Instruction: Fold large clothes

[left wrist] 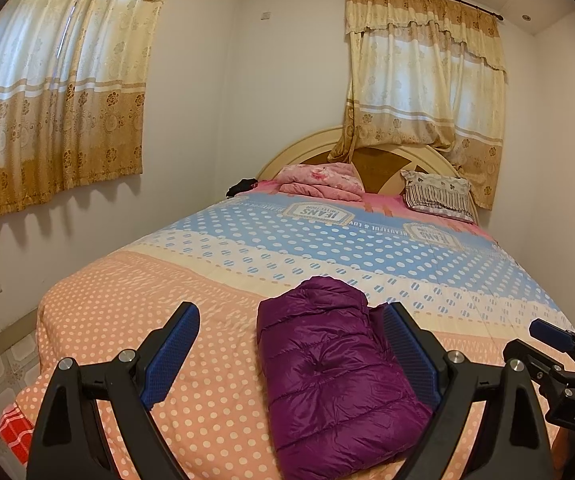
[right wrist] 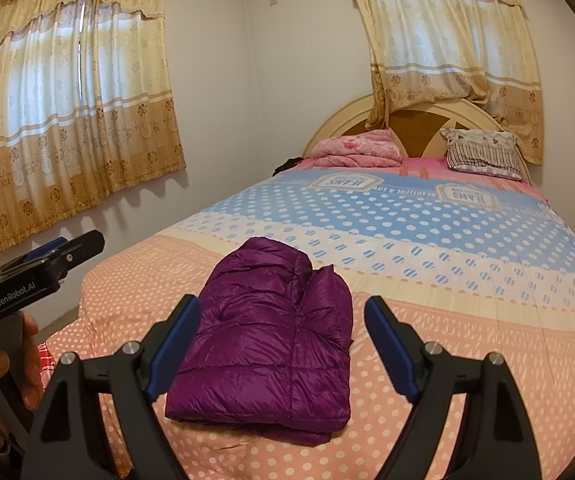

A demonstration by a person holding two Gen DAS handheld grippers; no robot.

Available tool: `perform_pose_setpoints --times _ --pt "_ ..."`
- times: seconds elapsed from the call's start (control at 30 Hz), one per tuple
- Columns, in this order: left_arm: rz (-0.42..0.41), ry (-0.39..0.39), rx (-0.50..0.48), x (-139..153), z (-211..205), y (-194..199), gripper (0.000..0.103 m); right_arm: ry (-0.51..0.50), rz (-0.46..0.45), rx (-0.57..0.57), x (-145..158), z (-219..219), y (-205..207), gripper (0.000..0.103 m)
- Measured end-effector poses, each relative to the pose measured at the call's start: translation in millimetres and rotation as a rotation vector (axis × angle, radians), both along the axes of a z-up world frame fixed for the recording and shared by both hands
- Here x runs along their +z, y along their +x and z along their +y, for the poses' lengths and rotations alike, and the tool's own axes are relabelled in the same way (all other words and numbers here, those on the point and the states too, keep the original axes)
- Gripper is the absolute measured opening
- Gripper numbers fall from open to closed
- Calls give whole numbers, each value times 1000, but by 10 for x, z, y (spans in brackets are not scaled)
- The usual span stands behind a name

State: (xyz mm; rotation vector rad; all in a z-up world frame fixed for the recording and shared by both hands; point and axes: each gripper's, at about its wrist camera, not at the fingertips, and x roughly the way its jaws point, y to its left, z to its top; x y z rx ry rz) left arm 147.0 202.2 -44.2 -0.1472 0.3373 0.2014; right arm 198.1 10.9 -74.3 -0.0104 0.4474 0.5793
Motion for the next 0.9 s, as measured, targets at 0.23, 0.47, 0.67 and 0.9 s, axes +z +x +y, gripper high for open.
perform_pose_setpoints --times 0.23,0.47,0.67,0.9 --pt "3 0 0 -2 -3 0 93 0 1 -1 -3 8 0 86" --pt "6 2 0 -15 -15 7 93 -1 8 2 -28 -24 -24 86" --pt "8 3 1 -27 -9 16 93 -2 11 4 -38 -25 -21 86" --pt "12 1 1 -29 -5 22 93 -6 15 5 -55 -18 -8 86"
